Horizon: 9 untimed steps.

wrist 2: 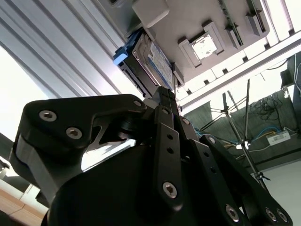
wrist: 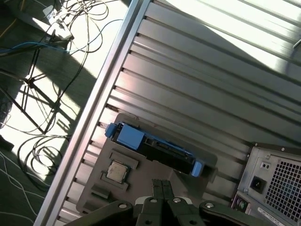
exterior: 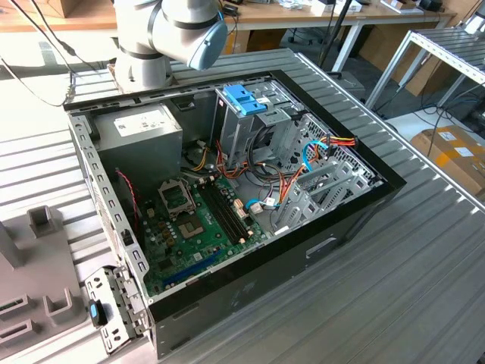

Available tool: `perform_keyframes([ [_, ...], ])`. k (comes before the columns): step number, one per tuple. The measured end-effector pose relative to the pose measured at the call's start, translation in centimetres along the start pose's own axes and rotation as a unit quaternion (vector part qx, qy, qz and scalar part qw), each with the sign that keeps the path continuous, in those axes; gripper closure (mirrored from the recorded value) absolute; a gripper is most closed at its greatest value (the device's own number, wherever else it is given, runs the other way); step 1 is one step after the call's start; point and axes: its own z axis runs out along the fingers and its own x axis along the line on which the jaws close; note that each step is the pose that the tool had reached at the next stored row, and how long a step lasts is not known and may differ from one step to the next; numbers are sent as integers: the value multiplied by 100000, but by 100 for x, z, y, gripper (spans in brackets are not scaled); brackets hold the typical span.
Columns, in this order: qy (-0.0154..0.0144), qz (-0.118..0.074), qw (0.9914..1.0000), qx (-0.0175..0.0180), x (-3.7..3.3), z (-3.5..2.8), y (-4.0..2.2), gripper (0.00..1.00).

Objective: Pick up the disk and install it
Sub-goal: 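Pick up the disk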

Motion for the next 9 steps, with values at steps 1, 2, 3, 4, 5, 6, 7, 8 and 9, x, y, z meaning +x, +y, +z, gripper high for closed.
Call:
perform_keyframes([
  [1, 10, -211, 100000, -5, 0, 0, 0, 89],
  [2, 15, -331, 99999, -7, 0, 0, 0, 89],
  [3, 23, -456, 99999, -10, 0, 0, 0, 89],
  [4, 28, -601, 99998, -15, 0, 0, 0, 89],
  [5, 34, -739, 99997, -18, 0, 0, 0, 89],
  [6, 45, -933, 99996, -21, 0, 0, 0, 89],
  [7, 55, -1170, 99993, -29, 0, 0, 0, 89],
  [8, 61, -1349, 99991, -33, 0, 0, 0, 89],
  [9, 68, -1501, 99989, -36, 0, 0, 0, 89],
])
